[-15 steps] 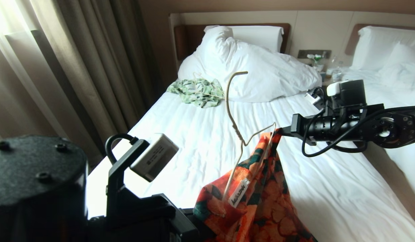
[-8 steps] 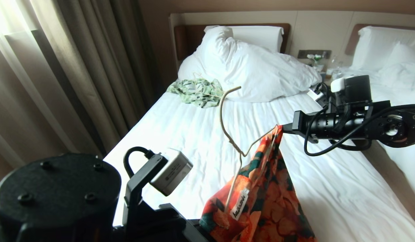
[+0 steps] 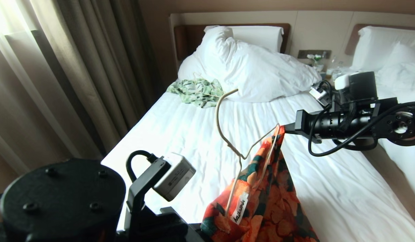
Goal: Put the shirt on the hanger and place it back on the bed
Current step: Hook the other side of the shirt onto the hanger
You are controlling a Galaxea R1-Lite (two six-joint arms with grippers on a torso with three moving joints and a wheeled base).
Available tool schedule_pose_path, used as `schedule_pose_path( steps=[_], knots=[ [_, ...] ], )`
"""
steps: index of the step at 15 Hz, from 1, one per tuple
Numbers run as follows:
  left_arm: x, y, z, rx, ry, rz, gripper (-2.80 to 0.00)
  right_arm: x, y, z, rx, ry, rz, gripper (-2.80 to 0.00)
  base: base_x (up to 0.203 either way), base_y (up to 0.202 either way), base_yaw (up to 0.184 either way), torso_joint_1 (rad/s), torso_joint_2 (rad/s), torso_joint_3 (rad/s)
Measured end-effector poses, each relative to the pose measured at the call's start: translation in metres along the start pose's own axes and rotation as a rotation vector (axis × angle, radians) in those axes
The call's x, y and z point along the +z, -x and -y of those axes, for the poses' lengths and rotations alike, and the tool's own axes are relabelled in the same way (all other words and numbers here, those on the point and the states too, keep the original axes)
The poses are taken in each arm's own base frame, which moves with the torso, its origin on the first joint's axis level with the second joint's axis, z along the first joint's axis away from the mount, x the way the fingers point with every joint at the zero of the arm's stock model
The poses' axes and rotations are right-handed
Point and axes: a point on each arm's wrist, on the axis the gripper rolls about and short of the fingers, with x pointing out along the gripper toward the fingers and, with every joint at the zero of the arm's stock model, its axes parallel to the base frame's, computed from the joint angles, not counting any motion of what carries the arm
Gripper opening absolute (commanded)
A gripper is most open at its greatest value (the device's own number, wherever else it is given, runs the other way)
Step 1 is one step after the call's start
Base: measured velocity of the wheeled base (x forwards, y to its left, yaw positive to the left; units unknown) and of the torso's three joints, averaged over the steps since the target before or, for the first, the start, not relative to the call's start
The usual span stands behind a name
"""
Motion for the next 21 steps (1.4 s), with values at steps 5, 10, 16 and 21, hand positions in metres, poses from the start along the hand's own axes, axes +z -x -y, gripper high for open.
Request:
schedule_pose_path(
  steps=[5, 10, 16, 21],
  knots=[
    [0.011, 0.015, 0.005, -0.015, 0.000, 0.072, -2.80, 0.005, -0.006, 0.008, -0.012, -0.009, 0.004, -2.80, 0.000, 0.000, 0.000, 0.000, 0.00, 0.000],
    [0.012, 0.024, 0.011, -0.052, -0.010, 0.085, -2.80, 0.013, -0.009, 0.009, -0.011, -0.010, 0.027, -2.80, 0.000, 0.000, 0.000, 0.000, 0.00, 0.000],
    [0.009, 0.025, 0.020, -0.095, -0.025, 0.070, -2.80, 0.017, -0.018, 0.006, -0.001, -0.028, 0.028, -2.80, 0.000, 0.000, 0.000, 0.000, 0.00, 0.000],
    [0.012, 0.025, 0.026, -0.131, -0.027, 0.068, -2.80, 0.006, -0.027, 0.002, 0.007, -0.044, -0.009, -2.80, 0.000, 0.000, 0.000, 0.000, 0.00, 0.000]
  ],
)
